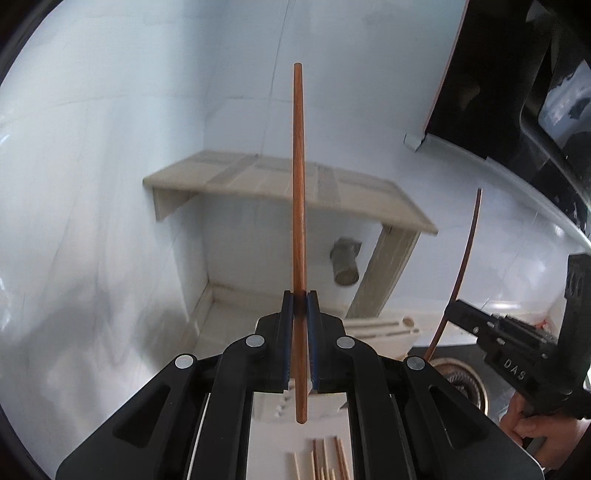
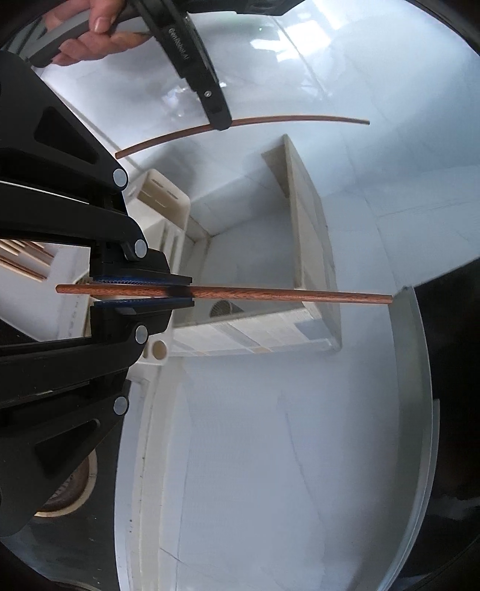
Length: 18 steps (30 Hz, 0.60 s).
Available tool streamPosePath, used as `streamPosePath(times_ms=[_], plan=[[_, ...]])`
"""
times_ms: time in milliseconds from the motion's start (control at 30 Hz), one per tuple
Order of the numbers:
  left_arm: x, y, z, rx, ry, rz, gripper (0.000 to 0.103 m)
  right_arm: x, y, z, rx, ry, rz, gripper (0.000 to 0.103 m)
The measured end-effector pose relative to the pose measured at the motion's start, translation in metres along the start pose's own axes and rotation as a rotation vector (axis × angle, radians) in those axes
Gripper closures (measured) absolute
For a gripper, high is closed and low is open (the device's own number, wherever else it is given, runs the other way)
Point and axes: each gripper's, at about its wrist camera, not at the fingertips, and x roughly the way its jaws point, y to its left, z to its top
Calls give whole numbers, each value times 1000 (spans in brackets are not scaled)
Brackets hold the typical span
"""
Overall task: Organize utensils
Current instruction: 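Lift both held chopsticks upright and carry them toward the white holder, then lower both chopsticks into the holder slots and open both tools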
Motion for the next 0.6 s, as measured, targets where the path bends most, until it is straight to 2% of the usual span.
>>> streamPosePath(times_ms=[233, 333, 467, 600], plan=[[10, -3, 10, 9, -65, -1, 96, -1, -9, 2, 12, -37, -10, 96], [16, -2, 14, -11, -55, -4, 96, -5, -5, -1, -16, -74, -30, 96], [20, 1, 22, -32, -67, 9, 96, 0, -9, -2, 13, -89, -30, 96], [26, -2, 23, -3, -83, 16, 96, 6, -9, -8, 9, -111, -49, 96]])
